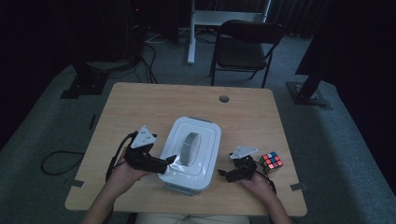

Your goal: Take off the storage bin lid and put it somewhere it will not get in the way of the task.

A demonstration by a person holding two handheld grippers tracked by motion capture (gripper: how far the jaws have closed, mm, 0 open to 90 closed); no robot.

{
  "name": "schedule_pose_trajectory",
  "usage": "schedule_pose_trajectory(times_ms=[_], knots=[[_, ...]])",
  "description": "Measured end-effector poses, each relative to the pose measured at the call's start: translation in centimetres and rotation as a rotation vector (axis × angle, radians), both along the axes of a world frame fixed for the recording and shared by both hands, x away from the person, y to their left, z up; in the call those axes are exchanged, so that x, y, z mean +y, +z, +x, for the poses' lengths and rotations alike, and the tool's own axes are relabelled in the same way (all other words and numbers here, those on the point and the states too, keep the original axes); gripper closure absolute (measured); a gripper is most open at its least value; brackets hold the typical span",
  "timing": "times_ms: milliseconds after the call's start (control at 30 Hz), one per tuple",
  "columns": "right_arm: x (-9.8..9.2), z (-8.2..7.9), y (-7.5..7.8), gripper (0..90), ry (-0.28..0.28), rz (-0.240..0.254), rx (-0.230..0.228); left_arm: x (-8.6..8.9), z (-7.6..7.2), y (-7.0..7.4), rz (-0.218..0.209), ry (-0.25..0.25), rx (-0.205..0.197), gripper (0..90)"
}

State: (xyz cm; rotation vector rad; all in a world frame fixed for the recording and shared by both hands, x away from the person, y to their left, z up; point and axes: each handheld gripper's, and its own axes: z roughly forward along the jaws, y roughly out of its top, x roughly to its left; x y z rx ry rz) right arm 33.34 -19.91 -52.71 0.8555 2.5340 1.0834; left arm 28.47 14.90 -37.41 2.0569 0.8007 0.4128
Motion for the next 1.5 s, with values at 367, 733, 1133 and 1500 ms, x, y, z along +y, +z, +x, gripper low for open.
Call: schedule_pose_trajectory(times_ms=[367, 733, 1133, 1500], knots=[[0.0, 0.0, 0.0, 12.8, -0.001, 0.001, 0.0, -3.7, 0.6, -0.7, 0.051, -0.086, 0.04, 1.7], [0.0, 0.0, 0.0, 12.8, -0.001, 0.0, 0.001, -5.5, 1.4, -1.2, 0.088, -0.092, 0.067, 4.7], [0.0, 0.0, 0.0, 12.8, 0.0, 0.0, 0.0, -6.3, 1.7, -1.3, 0.078, -0.073, 0.106, 20.5], [0.0, 0.0, 0.0, 12.8, 0.0, 0.0, 0.0, -6.3, 1.9, -1.5, 0.062, -0.047, 0.1, 41.7]])
